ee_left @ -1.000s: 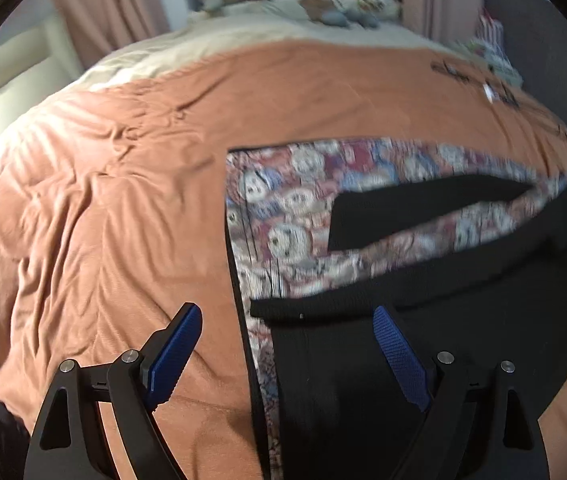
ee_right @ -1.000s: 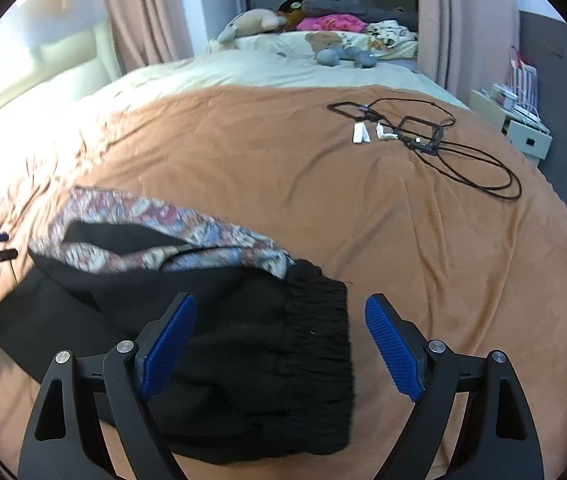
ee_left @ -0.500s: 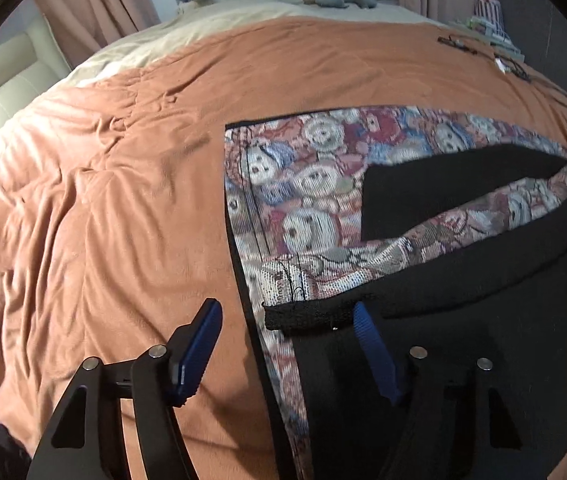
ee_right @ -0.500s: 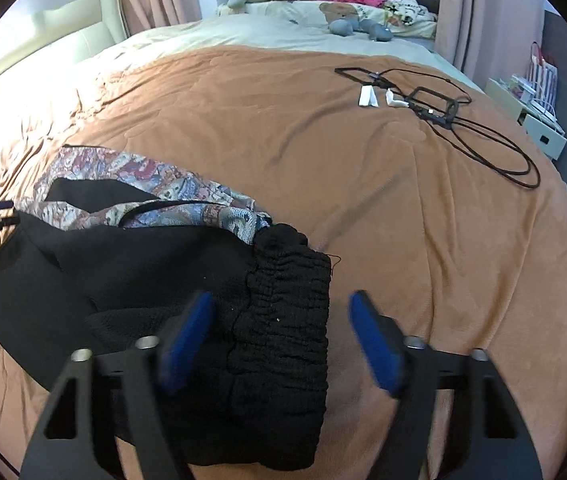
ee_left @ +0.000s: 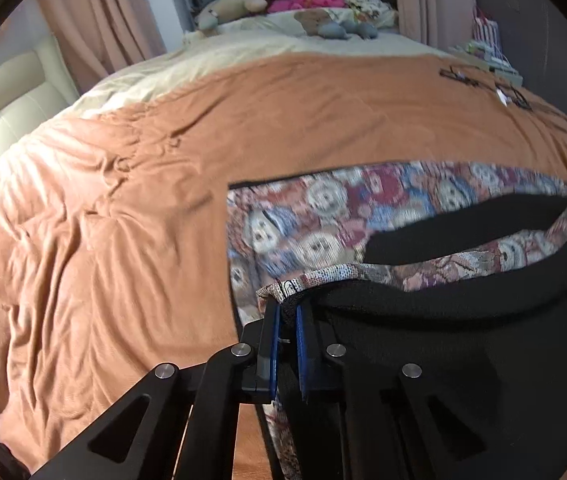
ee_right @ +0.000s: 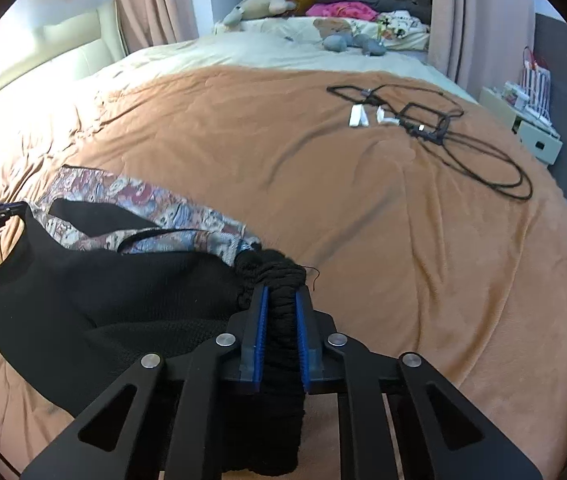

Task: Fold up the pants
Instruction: 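Lower the folded shorts onto the duvet and open both tools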

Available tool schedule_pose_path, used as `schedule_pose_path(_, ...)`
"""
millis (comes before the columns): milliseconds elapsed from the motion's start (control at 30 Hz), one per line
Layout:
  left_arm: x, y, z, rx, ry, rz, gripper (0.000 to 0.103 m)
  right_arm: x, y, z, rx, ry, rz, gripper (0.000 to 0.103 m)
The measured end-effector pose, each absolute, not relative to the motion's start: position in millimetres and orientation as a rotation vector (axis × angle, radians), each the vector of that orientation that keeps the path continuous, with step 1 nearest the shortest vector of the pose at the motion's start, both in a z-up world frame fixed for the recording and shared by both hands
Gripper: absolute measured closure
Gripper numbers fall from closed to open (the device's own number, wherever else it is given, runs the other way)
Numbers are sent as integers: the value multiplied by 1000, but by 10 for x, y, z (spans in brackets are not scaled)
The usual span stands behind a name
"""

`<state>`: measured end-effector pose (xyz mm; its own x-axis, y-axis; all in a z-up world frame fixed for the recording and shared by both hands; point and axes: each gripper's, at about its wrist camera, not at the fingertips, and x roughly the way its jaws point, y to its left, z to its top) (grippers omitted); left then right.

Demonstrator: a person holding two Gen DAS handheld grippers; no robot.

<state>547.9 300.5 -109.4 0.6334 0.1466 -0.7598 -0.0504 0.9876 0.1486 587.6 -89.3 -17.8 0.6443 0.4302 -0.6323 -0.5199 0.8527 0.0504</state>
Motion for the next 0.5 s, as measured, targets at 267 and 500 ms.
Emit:
schedule_pose_path(267, 5609, 3166, -733, 78, 824, 242, 96, 5849, -836, -60, -116, 638, 511, 97)
schedule_pose_path(500, 5986, 3249, -771, 82, 863, 308, 96, 6070, -649, -114, -112, 665, 479, 97)
